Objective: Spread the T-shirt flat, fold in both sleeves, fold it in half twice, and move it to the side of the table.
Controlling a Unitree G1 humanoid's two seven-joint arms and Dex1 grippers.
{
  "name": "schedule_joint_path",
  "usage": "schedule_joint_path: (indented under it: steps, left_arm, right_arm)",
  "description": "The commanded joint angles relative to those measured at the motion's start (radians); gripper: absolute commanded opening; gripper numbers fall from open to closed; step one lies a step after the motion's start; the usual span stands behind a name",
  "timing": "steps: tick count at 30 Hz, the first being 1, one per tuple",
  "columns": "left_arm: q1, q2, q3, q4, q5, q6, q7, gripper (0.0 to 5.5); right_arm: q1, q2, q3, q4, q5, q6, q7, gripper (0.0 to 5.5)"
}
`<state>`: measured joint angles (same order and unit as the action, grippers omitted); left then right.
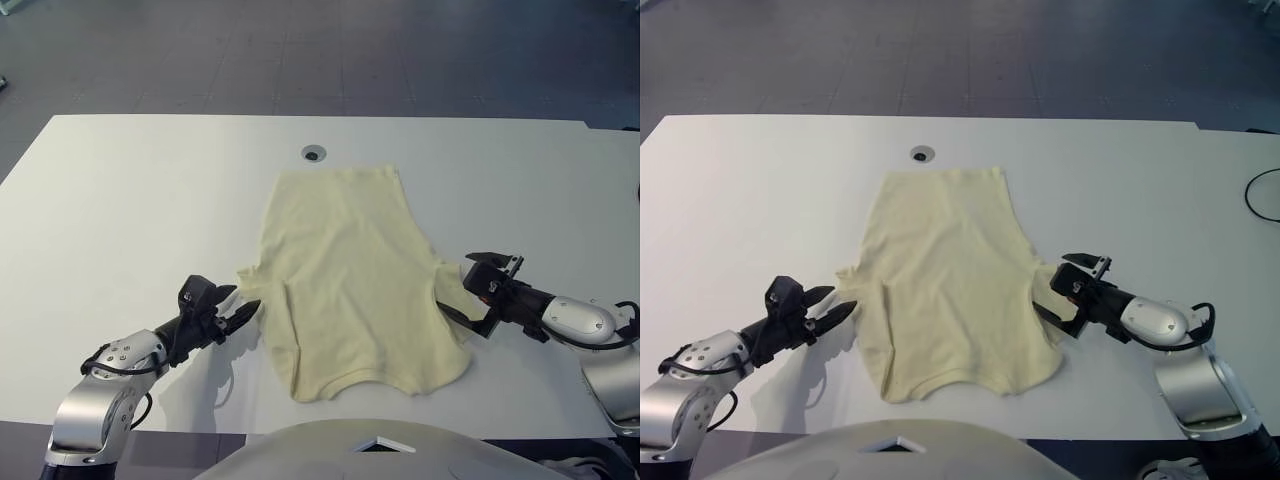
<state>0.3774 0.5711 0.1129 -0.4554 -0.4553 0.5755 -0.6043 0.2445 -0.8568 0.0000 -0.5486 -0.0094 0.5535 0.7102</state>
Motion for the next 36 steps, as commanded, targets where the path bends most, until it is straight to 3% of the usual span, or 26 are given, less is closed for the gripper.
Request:
schedule_joint_path:
  steps: [1, 23, 29, 36]
  left_arm:
    - [-0.010, -0.001, -0.011, 0.008, -0.003, 0.007, -0.011, 3.58]
    - [-0.005, 0.013, -0.007, 0.009, -0.005, 0.000, -0.035, 0.03]
    - [-0.016, 0.011, 0.037, -0.006, -0.043, 0.011, -0.040, 0.03]
    - [-0.016, -0.025, 0.250, -0.096, -0.247, 0.090, 0.026, 0.03]
  right_arm:
    - [0.002, 0.001, -0.002, -0.004, -0.002, 0.008, -0.002, 5.40]
    - [-0.002, 0.002, 0.000, 0.004, -0.002, 0.003, -0.008, 5.40]
    - [-0.008, 0.003, 0.001, 0.011, -0.002, -0.001, -0.008, 5.40]
    - [-0.009, 0.006, 0.014, 0.019, -0.005, -0.005, -0.009, 5.40]
